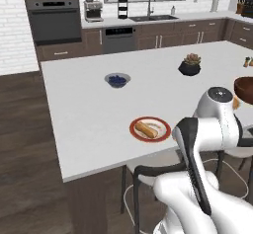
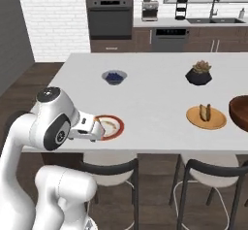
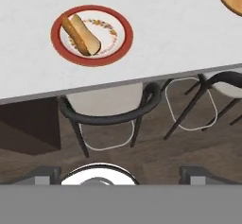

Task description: Place one bun and one sausage from the bowl on each plate.

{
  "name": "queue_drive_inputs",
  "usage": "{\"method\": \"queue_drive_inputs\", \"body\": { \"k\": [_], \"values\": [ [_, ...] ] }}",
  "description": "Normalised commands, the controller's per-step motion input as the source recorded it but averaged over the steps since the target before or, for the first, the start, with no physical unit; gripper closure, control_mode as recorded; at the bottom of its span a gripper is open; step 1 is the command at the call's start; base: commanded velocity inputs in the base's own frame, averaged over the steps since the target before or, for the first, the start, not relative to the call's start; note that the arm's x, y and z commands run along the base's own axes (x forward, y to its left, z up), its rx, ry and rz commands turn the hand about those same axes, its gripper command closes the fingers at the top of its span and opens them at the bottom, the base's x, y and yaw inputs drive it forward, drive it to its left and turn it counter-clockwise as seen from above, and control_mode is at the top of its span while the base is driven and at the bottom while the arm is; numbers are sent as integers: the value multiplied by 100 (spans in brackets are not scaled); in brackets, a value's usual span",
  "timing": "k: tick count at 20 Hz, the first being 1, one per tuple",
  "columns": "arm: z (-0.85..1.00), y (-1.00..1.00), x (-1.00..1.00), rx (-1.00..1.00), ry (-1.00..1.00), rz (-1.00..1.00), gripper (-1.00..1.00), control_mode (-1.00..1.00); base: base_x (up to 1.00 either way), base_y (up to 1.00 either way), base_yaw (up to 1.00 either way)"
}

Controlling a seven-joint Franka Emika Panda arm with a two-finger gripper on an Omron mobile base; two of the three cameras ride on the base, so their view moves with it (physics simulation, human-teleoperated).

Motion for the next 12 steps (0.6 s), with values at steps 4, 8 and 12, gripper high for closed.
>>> {"method": "queue_drive_inputs", "body": {
  "k": [4,8,12],
  "values": [
    [0,0,0,0,0,0,-100,100,50,-100,-3],
    [0,0,0,0,0,0,-100,100,47,-100,0],
    [0,0,0,0,0,0,-100,100,48,-100,1]
  ]
}}
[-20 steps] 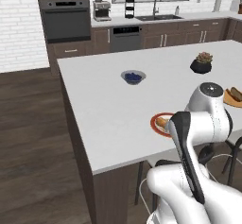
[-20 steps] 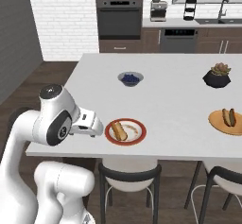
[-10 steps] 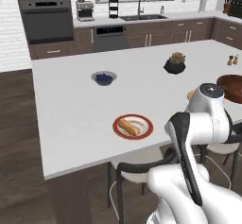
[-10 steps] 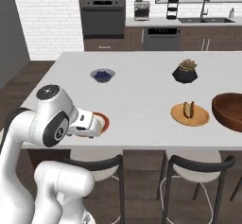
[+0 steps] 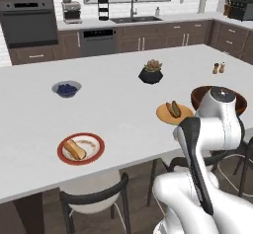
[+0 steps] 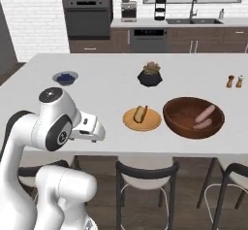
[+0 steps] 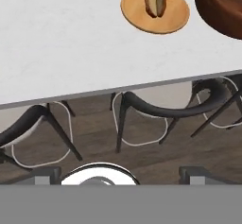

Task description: Place one bun and one sausage from the bowl on each plate.

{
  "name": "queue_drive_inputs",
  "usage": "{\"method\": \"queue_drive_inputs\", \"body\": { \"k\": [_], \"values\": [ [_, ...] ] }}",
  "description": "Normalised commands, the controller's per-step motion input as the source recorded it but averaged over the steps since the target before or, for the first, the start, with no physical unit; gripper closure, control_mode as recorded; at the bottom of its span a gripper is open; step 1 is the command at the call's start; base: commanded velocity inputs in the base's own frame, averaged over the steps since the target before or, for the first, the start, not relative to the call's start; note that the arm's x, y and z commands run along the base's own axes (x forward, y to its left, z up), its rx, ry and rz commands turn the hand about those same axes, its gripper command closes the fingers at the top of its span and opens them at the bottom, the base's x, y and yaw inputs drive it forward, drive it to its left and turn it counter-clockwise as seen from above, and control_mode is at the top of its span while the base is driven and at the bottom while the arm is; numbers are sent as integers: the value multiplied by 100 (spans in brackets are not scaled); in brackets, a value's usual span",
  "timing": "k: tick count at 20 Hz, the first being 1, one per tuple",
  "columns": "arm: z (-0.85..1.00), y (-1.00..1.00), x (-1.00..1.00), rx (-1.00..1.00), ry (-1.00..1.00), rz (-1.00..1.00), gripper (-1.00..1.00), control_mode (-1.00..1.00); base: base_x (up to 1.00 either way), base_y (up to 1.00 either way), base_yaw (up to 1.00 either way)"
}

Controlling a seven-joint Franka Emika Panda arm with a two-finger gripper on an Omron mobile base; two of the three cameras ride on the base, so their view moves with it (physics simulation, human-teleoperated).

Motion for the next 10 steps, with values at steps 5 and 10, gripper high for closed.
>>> {"method": "queue_drive_inputs", "body": {
  "k": [5,10],
  "values": [
    [0,0,0,0,0,0,-100,100,57,-100,7],
    [0,0,0,0,0,0,-100,100,37,-100,15]
  ]
}}
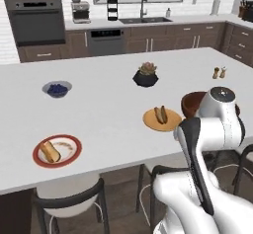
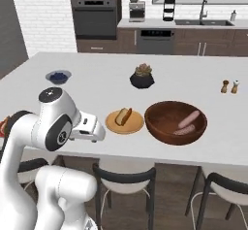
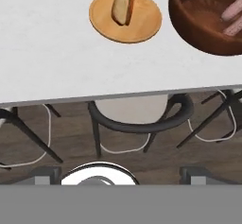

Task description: Place one bun and one sausage from the bowl on each plate.

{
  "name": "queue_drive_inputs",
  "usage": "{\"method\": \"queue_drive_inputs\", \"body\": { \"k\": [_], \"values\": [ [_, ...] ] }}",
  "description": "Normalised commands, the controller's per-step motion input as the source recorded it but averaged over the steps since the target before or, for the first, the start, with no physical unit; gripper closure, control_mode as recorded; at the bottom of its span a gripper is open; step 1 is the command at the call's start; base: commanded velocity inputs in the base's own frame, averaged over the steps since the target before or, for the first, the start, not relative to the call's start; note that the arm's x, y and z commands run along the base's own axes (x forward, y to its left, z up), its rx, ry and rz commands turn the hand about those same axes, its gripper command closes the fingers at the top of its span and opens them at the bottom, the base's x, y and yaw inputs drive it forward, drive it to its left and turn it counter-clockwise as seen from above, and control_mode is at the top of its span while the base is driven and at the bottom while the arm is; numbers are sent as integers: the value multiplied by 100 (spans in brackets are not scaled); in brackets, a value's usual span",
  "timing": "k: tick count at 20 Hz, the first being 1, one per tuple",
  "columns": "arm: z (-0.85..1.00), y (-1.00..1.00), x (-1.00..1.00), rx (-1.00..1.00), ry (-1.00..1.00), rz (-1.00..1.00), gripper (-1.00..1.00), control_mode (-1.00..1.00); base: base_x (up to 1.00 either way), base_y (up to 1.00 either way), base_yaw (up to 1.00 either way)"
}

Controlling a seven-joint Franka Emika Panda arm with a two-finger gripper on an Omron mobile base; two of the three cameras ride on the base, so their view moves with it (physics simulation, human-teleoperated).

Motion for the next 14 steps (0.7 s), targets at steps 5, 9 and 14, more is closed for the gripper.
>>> {"method": "queue_drive_inputs", "body": {
  "k": [5,9,14],
  "values": [
    [0,0,0,0,0,0,-100,100,-3,-100,1],
    [0,0,0,0,0,0,-100,100,33,-7,-1],
    [0,0,0,0,0,0,-100,100,65,33,11]
  ]
}}
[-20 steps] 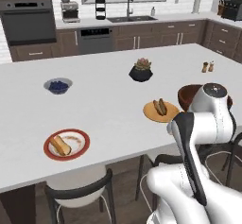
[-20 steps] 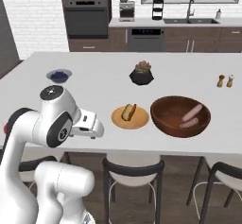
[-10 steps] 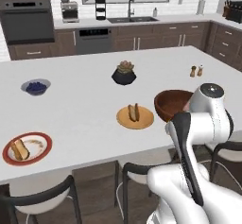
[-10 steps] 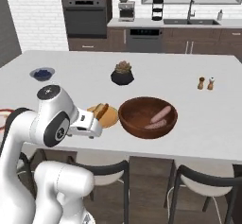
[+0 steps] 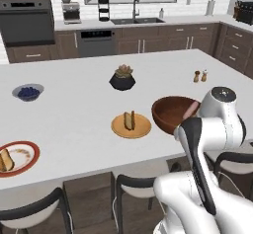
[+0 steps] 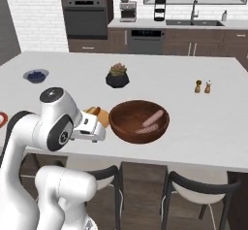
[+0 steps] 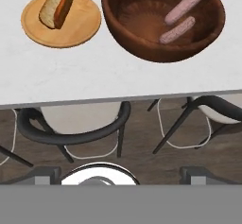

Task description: Place one bun and one sausage from the bowl on each plate.

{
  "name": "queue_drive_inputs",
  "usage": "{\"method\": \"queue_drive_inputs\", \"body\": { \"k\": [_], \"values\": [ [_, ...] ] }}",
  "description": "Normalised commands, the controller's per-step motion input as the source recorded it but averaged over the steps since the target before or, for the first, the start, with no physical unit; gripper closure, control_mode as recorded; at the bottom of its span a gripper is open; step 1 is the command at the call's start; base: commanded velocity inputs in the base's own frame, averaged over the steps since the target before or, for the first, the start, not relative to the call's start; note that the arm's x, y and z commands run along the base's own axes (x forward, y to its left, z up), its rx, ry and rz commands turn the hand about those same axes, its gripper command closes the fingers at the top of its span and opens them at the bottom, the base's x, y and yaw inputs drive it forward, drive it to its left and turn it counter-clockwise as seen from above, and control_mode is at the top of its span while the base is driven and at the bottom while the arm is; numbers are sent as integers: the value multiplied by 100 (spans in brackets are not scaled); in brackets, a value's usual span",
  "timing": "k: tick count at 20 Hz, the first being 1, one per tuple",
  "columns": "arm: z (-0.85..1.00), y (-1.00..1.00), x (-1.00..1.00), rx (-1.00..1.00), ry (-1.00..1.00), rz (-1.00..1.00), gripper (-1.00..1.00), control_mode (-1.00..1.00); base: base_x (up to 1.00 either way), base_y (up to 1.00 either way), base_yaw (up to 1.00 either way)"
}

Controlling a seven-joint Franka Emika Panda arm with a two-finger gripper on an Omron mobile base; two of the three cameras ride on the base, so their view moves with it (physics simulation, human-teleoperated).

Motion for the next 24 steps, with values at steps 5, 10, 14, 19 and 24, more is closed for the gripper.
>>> {"method": "queue_drive_inputs", "body": {
  "k": [5,10,14,19,24],
  "values": [
    [0,0,0,0,0,0,-100,100,53,32,11],
    [0,0,0,0,0,0,-100,100,43,6,0],
    [0,1,4,0,0,0,-100,-100,4,0,1],
    [12,-20,67,0,0,-13,-100,-100,0,0,0],
    [48,-32,100,1,5,-29,-100,-100,0,0,0]
  ]
}}
